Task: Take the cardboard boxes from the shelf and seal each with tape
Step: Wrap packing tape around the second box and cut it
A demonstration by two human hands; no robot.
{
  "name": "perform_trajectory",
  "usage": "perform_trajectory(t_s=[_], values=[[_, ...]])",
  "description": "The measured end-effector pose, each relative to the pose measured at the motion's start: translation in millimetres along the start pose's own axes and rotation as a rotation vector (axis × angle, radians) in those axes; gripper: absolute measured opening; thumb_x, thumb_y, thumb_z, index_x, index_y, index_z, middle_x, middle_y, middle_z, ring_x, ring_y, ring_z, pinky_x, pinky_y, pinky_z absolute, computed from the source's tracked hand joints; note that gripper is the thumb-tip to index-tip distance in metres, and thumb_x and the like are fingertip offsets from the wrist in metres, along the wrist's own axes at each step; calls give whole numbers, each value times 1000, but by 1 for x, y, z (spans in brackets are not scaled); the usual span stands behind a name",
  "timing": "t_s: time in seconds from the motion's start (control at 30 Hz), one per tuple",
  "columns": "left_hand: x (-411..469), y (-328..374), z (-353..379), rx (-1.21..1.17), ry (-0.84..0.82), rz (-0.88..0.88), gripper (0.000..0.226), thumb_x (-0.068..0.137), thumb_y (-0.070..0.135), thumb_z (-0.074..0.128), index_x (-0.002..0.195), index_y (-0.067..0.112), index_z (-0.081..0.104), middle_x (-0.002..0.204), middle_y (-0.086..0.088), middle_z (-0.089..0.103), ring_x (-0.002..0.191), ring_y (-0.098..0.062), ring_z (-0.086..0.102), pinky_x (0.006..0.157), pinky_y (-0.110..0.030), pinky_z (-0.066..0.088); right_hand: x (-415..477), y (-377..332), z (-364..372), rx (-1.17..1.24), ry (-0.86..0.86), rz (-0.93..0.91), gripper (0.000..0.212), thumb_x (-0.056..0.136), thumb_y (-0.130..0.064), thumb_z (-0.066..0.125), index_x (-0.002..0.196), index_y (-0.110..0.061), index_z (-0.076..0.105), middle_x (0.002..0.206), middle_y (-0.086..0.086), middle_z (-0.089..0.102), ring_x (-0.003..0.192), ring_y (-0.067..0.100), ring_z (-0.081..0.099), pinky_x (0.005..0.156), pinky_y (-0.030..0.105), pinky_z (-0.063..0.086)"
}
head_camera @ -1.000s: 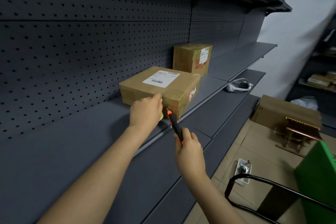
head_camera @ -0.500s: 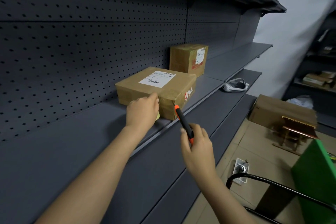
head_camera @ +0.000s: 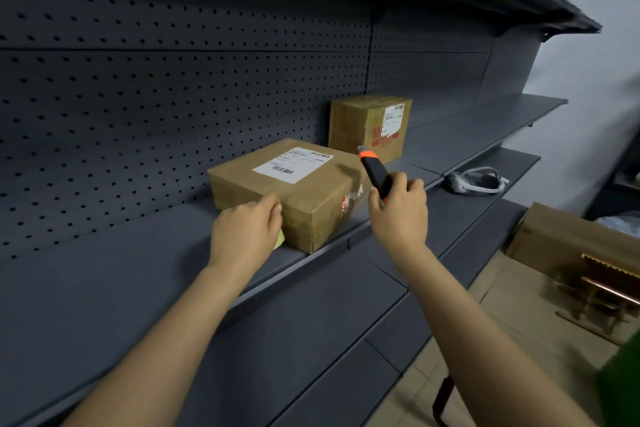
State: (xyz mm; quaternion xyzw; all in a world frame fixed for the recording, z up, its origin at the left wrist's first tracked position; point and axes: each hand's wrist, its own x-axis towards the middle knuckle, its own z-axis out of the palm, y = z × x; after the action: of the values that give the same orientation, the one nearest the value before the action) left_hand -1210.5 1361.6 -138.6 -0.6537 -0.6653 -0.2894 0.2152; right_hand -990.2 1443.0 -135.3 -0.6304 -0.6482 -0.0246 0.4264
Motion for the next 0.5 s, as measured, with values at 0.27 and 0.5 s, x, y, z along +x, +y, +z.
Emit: perform_trajectory(t_s=[0.27,0.5], values=[[2,26,6,68,2,-109,13,89,15,69,79,14,61,47,5,46,38,-20,39,47,-16,10,82,49,42,-11,-157,128,28,97,-29,54,112,-6,47,117,21,45,108,38,45,89,46,44],[2,46,10,113,4,-188,10,91,16,67,82,14,63,51,2,52,41,-23,47,45,-20,17,109,73,75,-53,-428,186,35,96,-24,57,121,-3,45,130,23,40,121,37,39,99,44,41]])
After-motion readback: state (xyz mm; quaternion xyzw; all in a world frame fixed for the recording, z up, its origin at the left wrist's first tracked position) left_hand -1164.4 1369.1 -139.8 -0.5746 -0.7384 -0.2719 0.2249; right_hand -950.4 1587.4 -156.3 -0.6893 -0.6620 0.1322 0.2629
